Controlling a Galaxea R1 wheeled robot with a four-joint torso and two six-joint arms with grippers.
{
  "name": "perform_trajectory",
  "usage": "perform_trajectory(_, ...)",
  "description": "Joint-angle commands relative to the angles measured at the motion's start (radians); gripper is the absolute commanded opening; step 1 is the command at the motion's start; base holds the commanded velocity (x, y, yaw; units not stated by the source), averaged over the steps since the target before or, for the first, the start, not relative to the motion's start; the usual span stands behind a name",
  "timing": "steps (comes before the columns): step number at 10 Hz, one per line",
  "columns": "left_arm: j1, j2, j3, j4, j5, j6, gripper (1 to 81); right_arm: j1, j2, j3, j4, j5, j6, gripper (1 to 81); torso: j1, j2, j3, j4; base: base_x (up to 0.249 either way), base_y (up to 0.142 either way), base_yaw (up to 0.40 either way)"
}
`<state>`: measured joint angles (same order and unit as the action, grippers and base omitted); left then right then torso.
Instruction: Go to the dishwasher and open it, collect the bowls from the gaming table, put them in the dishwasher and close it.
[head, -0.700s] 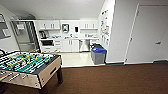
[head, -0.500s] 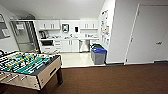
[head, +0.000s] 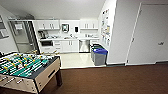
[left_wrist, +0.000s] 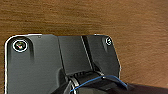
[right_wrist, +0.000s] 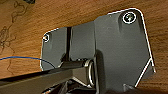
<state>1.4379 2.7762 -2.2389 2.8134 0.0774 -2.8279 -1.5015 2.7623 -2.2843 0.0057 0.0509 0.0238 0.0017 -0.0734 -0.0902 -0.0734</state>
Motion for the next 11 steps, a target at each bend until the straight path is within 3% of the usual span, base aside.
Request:
perform_trajectory(1, -0.055, -0.015, 0.024, 0.066, 0.065, -0.052, 81.1, 0.052, -0.016, 0.016, 0.007, -0.054, -0.001, 81.1, 0.0, 0.0, 0.0, 0.0, 0.148, 0.0, 0.0)
perform_trajectory(11, -0.052, -0.013, 0.024, 0.066, 0.067, -0.052, 81.1, 0.06, -0.016, 0.022, -0.006, -0.054, -0.002, 81.1, 0.0, 0.0, 0.0, 0.0, 0.175, 0.0, 0.0)
